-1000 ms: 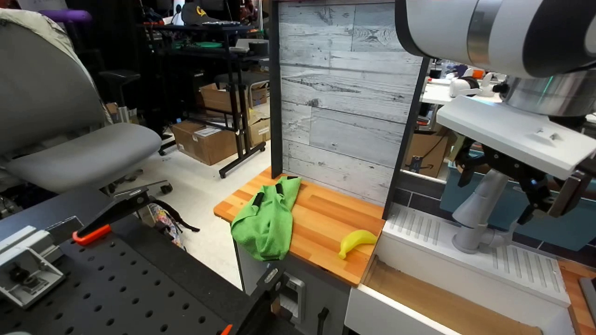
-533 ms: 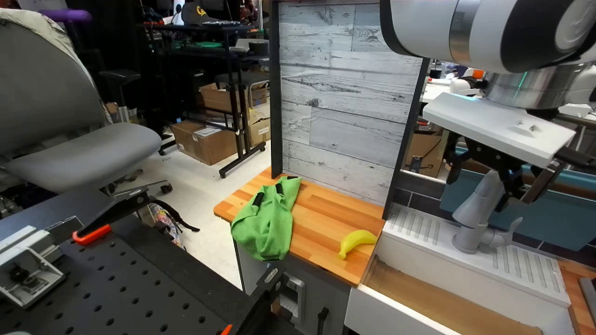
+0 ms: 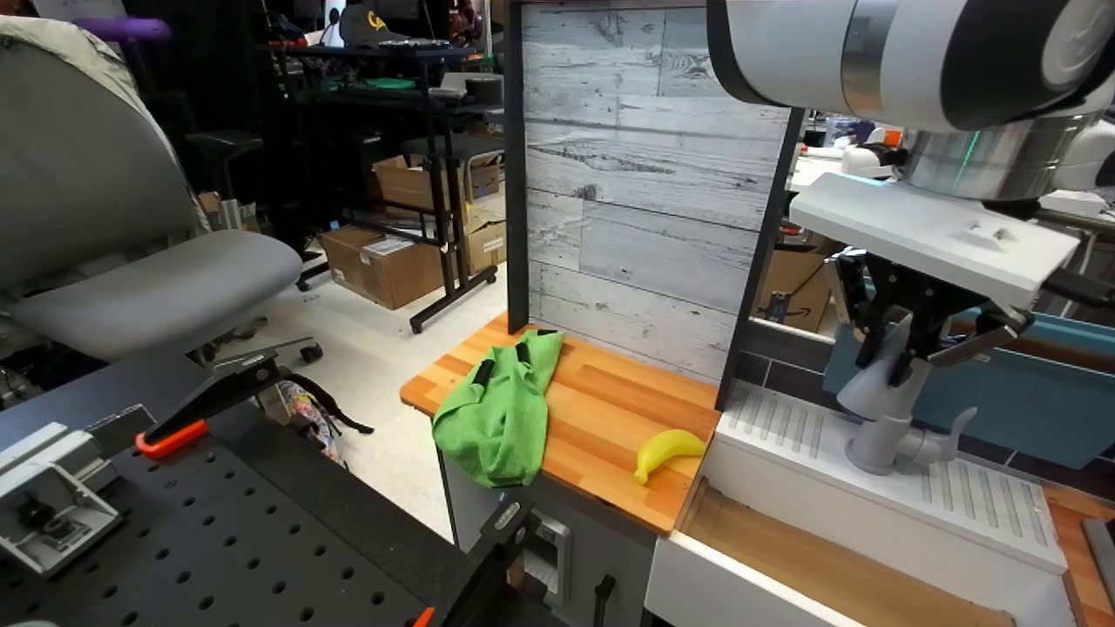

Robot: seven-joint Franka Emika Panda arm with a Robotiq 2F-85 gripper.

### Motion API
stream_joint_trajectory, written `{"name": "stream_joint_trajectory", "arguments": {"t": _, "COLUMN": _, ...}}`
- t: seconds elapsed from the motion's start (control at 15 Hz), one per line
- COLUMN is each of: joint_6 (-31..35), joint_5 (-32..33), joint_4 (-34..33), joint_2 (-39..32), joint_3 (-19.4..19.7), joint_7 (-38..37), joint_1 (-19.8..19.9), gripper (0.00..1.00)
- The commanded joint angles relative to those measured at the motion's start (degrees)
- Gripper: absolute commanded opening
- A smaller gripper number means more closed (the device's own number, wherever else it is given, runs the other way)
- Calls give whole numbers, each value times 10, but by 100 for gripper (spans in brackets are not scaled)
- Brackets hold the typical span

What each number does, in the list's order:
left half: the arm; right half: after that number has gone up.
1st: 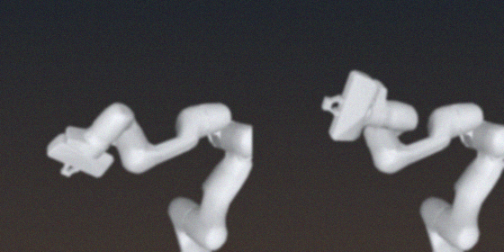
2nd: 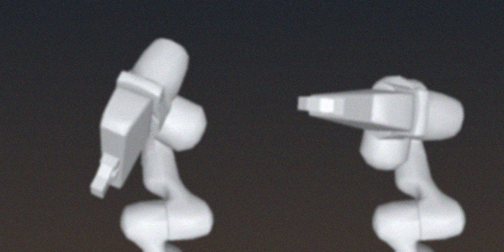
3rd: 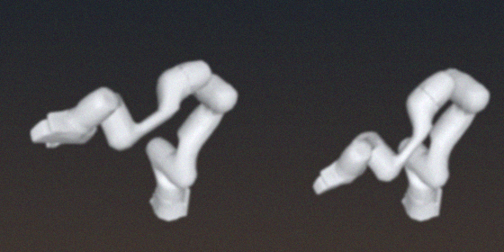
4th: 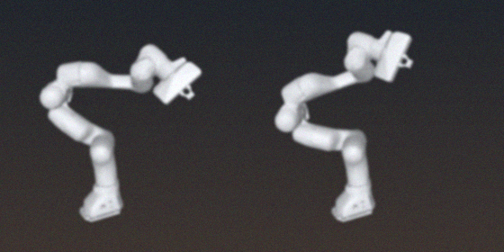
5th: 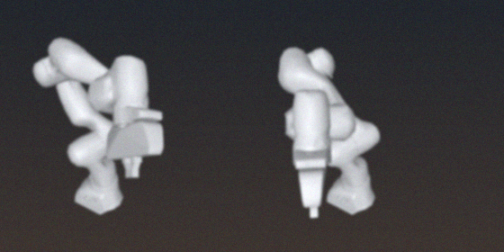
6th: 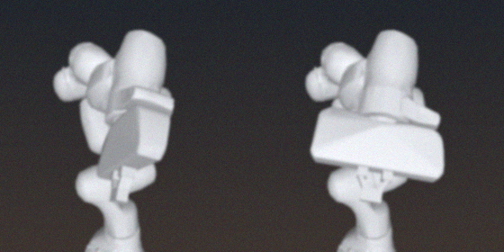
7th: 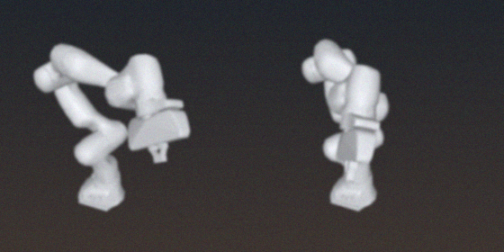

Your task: Move the faucet spout to the left

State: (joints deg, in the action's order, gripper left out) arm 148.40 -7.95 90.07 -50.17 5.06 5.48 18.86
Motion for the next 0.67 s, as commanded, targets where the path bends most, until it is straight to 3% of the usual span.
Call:
{"name": "stream_joint_trajectory", "arguments": {"t": 0.0, "joint_6": -23, "joint_5": 5, "joint_4": -20, "joint_2": -9, "joint_3": -5, "joint_7": -2, "joint_1": -3, "gripper": 7}}
{"name": "stream_joint_trajectory", "arguments": {"t": 0.6, "joint_6": -37, "joint_5": -14, "joint_4": -22, "joint_2": -7, "joint_3": -16, "joint_7": -34, "joint_1": -8, "gripper": 7}}
